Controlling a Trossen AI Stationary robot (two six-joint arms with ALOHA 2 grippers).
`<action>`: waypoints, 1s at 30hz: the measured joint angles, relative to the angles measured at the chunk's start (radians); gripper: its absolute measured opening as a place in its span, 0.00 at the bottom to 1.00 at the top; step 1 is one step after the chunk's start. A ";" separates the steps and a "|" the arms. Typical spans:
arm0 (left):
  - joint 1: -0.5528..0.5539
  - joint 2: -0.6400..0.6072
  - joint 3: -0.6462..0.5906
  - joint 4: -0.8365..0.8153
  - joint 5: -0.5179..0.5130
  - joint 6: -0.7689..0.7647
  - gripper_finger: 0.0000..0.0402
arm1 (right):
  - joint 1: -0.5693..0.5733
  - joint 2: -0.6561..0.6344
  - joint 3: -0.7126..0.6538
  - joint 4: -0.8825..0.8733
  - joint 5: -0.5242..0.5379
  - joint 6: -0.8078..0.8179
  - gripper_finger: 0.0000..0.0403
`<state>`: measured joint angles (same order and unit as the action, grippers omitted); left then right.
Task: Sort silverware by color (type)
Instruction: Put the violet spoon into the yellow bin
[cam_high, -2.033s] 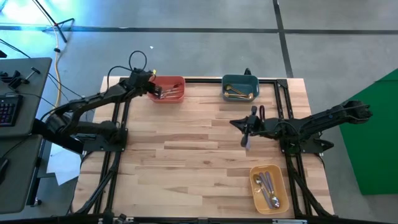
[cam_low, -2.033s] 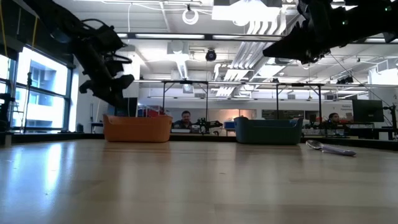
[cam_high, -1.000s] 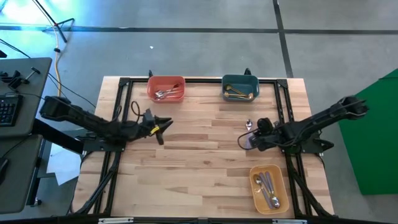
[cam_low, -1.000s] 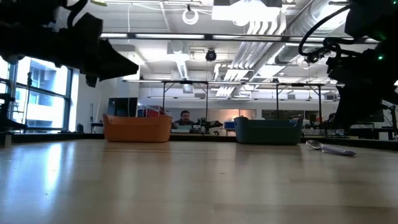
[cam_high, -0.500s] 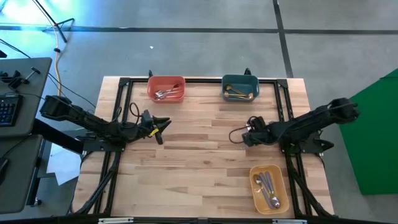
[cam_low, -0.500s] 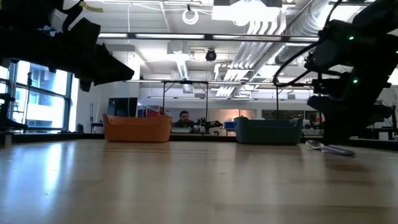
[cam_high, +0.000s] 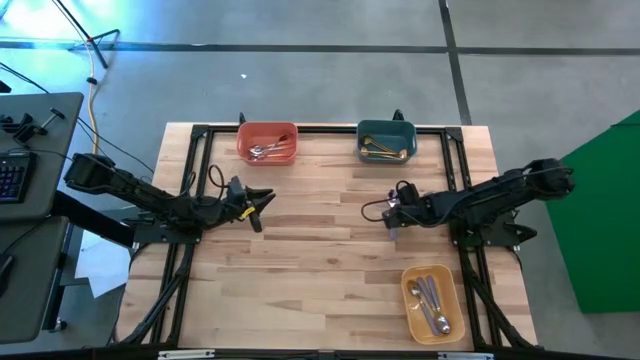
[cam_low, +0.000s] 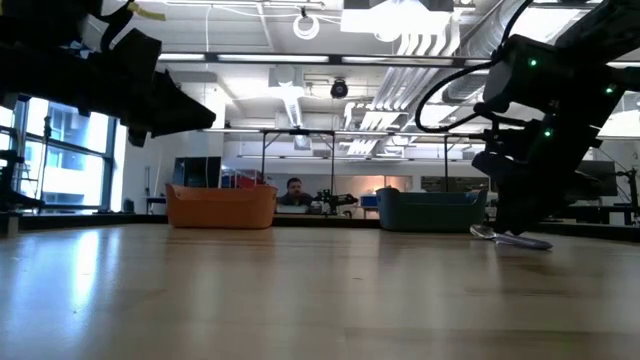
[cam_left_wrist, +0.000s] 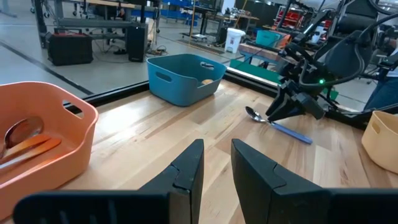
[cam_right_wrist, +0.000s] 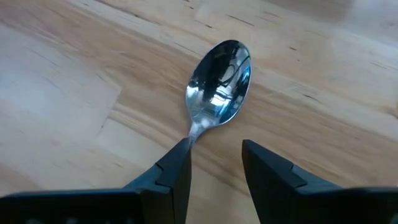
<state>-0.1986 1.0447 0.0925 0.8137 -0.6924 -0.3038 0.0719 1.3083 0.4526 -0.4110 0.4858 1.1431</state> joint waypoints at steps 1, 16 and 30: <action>0.000 0.000 0.000 0.000 0.000 0.000 0.17 | 0.000 0.000 0.000 0.000 0.000 0.000 0.32; 0.000 0.000 0.000 0.000 0.000 0.000 0.17 | -0.002 0.025 0.000 0.071 0.031 -0.045 0.32; 0.000 0.000 0.001 -0.001 0.000 -0.003 0.17 | -0.009 0.110 0.001 0.069 0.013 -0.060 0.25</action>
<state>-0.1986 1.0447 0.0933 0.8127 -0.6922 -0.3064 0.0632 1.4186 0.4539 -0.3420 0.4986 1.0831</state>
